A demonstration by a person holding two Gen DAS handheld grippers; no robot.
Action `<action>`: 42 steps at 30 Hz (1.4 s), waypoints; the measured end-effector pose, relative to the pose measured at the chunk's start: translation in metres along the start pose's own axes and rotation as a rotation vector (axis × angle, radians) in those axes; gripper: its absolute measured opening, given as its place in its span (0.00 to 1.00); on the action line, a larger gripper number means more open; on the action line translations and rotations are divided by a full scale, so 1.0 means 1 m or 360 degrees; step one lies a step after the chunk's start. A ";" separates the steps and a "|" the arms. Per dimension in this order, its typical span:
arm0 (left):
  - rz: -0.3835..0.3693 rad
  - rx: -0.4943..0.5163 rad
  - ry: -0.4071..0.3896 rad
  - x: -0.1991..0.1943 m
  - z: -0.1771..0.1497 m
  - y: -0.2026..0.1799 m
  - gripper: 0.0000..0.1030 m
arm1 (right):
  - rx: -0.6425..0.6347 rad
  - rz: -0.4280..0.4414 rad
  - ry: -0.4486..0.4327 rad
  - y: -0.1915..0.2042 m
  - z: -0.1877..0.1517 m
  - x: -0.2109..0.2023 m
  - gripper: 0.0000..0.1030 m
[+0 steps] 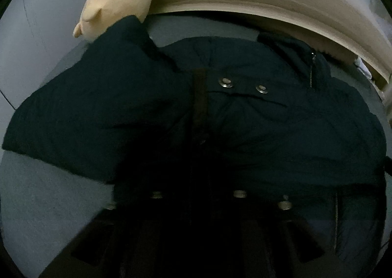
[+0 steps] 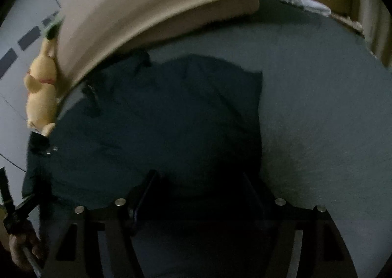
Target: Fold large clothes
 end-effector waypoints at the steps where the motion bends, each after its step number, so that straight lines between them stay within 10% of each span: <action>1: -0.0055 -0.0028 0.0010 -0.008 -0.002 0.004 0.60 | -0.0011 0.0007 -0.0036 0.002 -0.004 -0.011 0.78; 7: -0.0330 -0.0064 -0.0259 -0.082 -0.027 0.052 0.72 | -0.0011 0.0114 -0.0171 -0.020 -0.043 -0.087 0.85; 11: -0.0317 -0.0367 -0.0415 -0.100 -0.051 0.143 0.75 | 0.0044 0.0151 -0.0176 -0.034 -0.066 -0.111 0.86; 17: -0.0359 -0.1194 -0.0432 -0.052 -0.080 0.300 0.74 | 0.0125 0.0105 -0.0196 -0.054 -0.092 -0.115 0.86; 25: -0.0339 -0.1532 -0.0410 -0.004 -0.089 0.365 0.73 | 0.0245 0.0051 -0.0187 -0.081 -0.114 -0.109 0.86; 28: -0.0285 -0.1533 -0.0409 0.000 -0.083 0.371 0.65 | 0.0264 0.0045 -0.0187 -0.083 -0.115 -0.105 0.86; 30: -0.0188 -0.1519 -0.0322 0.004 -0.082 0.379 0.26 | 0.0265 0.0048 -0.0185 -0.083 -0.114 -0.104 0.86; 33: -0.0164 -0.1482 -0.0286 0.006 -0.078 0.383 0.11 | 0.0252 0.0051 -0.0207 -0.081 -0.113 -0.105 0.86; 42: 0.0216 -0.0904 -0.0569 -0.094 -0.018 0.323 0.07 | 0.0249 0.0072 -0.0320 -0.092 -0.112 -0.119 0.86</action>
Point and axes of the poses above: each gripper's, at about its wrist camera, not at the fingertips, and x roughly the way its jaws point, y to its left, z to its top, the point moved 2 cm from there along x, roughly the way its jaws point, and after that the axes turned 12 degrees about x, right-handed, at the moved point
